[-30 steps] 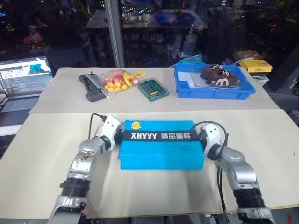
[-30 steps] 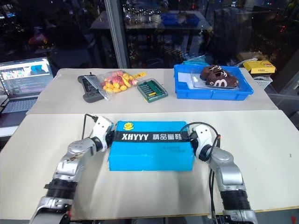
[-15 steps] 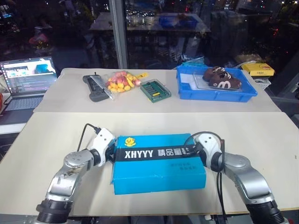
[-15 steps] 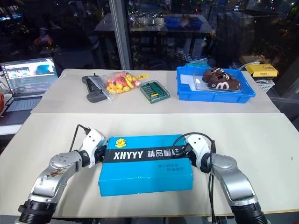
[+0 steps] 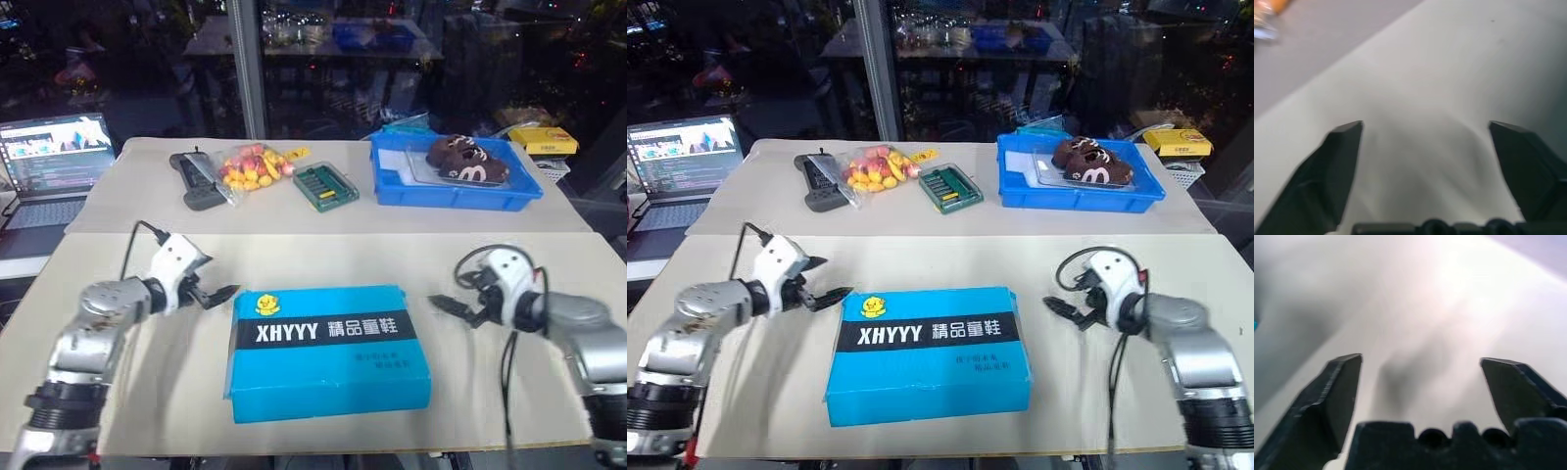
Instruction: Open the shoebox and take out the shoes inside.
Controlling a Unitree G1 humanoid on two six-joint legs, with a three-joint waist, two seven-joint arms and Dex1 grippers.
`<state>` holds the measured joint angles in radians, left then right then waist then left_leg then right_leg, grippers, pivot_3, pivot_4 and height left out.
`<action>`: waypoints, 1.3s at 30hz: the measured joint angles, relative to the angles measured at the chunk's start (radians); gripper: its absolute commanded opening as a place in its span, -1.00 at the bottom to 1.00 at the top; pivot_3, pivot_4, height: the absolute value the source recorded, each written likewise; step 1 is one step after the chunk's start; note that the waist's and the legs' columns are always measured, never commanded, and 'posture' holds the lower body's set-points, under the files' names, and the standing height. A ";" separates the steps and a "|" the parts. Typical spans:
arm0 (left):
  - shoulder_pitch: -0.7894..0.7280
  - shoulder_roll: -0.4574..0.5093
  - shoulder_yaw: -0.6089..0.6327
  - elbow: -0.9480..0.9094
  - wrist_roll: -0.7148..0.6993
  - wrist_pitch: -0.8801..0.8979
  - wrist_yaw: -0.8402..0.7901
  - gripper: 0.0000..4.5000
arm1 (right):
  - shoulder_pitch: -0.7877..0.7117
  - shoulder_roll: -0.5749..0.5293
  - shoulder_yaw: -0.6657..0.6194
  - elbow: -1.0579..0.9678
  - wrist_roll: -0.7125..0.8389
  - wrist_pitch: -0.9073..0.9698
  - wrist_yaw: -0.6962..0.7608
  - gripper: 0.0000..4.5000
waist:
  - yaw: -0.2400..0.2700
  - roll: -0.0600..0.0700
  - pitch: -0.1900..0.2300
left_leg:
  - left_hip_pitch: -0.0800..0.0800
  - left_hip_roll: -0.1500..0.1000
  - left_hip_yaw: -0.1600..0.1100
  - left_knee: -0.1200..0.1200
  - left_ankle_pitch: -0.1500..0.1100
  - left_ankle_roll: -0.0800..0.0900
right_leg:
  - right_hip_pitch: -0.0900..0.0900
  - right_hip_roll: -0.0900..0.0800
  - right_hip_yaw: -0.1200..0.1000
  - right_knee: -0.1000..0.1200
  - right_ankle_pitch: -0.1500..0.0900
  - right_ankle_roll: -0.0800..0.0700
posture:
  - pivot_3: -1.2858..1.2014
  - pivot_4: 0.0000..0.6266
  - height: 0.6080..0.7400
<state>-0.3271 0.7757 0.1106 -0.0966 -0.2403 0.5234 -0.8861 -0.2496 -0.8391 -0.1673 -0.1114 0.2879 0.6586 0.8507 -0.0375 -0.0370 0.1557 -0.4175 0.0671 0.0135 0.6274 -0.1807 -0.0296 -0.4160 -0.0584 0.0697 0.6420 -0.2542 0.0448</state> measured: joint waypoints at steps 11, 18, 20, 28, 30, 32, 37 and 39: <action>-0.121 0.254 0.096 -0.151 -0.312 0.184 -0.300 0.98 | 0.069 -0.294 -0.119 -0.220 0.297 0.220 0.324 0.99 | 0.000 0.001 0.006 | -0.006 0.000 0.000 0.001 0.000 0.000 | -0.005 0.000 0.000 0.001 -0.001 0.002 | 0.03 -0.52 1.00; -0.220 0.316 0.126 -0.206 -0.544 0.334 -0.402 1.00 | 0.255 -0.400 -0.307 -0.359 0.493 0.359 0.530 0.21 | 0.005 0.001 0.008 | -0.005 0.000 0.000 0.003 0.000 0.000 | -0.005 0.000 0.000 0.002 -0.001 0.002 | 0.03 -0.52 1.00; -0.245 0.317 0.127 -0.205 -0.578 0.353 -0.404 1.00 | 0.354 -0.418 -0.336 -0.412 0.501 0.358 0.586 -0.10 | 0.009 0.000 0.008 | -0.005 0.000 0.000 0.003 0.000 0.000 | -0.005 0.000 0.000 0.002 -0.002 0.002 | 0.03 -0.52 1.00; -0.304 0.346 0.112 -0.206 -0.643 0.377 -0.433 1.00 | 0.567 -0.383 -0.198 -0.470 0.330 0.195 0.585 -0.98 | 0.017 -0.003 0.009 | -0.005 0.001 0.000 0.009 0.000 0.000 | -0.004 0.000 0.000 0.004 -0.001 0.002 | 0.03 -0.52 1.00; -0.304 0.369 0.107 -0.213 -0.650 0.380 -0.445 1.00 | 0.537 -0.327 -0.089 -0.442 0.300 0.162 0.541 -0.98 | 0.016 -0.003 0.010 | -0.005 0.000 0.000 0.010 0.000 0.000 | -0.004 0.000 0.000 0.005 -0.001 0.002 | 0.03 -0.52 1.00; -0.303 0.387 0.107 -0.222 -0.657 0.382 -0.456 1.00 | 0.477 -0.270 0.000 -0.409 0.279 0.143 0.496 -0.98 | 0.014 -0.003 0.010 | -0.005 0.000 0.000 0.011 0.000 0.000 | -0.004 0.000 0.001 0.005 0.000 0.002 | 0.03 -0.52 1.00; -0.269 0.442 0.110 -0.237 -0.660 0.375 -0.474 1.00 | 0.388 -0.200 0.148 -0.343 0.234 0.092 0.451 -0.98 | 0.018 -0.003 0.011 | -0.006 0.001 0.000 0.011 0.000 0.000 | -0.004 0.001 0.001 0.006 0.000 0.002 | 0.03 -0.52 1.00; -0.258 0.456 0.114 -0.238 -0.661 0.375 -0.480 1.00 | 0.374 -0.182 0.179 -0.320 0.226 0.075 0.446 -0.98 | 0.020 -0.002 0.011 | -0.006 0.001 0.000 0.011 0.000 0.000 | -0.005 0.000 0.001 0.006 0.000 0.002 | 0.03 -0.52 1.00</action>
<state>-0.5852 1.2318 0.2246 -0.3348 -0.9010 0.8983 -1.3661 0.1247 -1.0212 0.0121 -0.4311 0.5135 0.7340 1.2962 -0.0177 -0.0393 0.1664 -0.4237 0.0676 0.0139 0.6387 -0.1807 -0.0294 -0.4207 -0.0580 0.0705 0.6476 -0.2545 0.0470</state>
